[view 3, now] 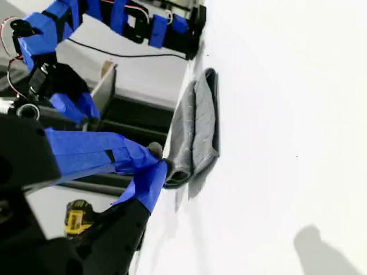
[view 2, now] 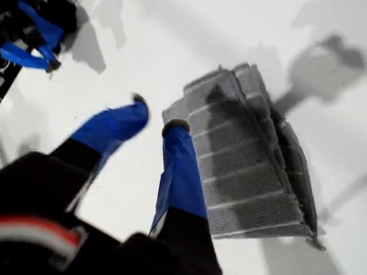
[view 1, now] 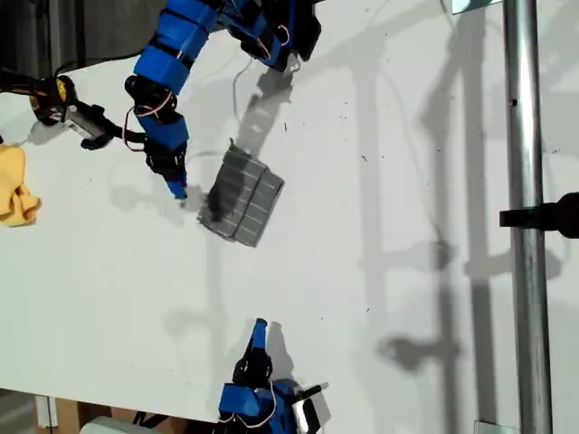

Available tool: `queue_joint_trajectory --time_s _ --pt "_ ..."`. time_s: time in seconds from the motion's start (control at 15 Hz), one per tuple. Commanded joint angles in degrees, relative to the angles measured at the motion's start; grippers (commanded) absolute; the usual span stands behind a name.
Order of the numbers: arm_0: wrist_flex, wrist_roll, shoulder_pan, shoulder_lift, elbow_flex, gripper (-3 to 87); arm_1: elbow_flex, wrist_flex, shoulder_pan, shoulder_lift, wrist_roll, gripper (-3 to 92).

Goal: Grasp corners of a towel and fold twice.

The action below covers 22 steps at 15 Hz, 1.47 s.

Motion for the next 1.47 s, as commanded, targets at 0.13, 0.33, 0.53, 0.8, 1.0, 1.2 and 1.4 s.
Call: queue_joint_trajectory --time_s 0.13,0.33,0.53,0.8,1.0,1.2,1.4 --pt "-2.20 -2.72 -0.44 0.44 -1.49 -2.6 22.06 10.81 -5.19 30.94 7.56 -0.2" --pt "-3.52 -2.46 -0.62 0.44 1.32 -2.5 53.61 12.04 -13.62 61.96 22.41 -0.2" --pt "-5.19 -6.59 -0.70 0.44 6.59 -0.3 67.15 21.27 -21.45 78.84 32.87 -0.2" --pt "8.26 -31.20 -5.01 0.44 8.53 -2.2 73.21 19.78 -24.43 80.24 34.89 12.3" --pt "13.71 -24.43 -4.31 0.18 8.53 -2.1 73.21 21.36 -24.87 80.24 26.63 12.3" --pt "13.54 -9.76 -1.85 0.26 8.53 -2.3 73.21 21.36 -25.05 80.24 26.54 12.3" --pt "13.54 -9.58 -1.76 0.26 8.53 -2.3 73.21 21.36 -24.96 80.24 26.54 12.3"
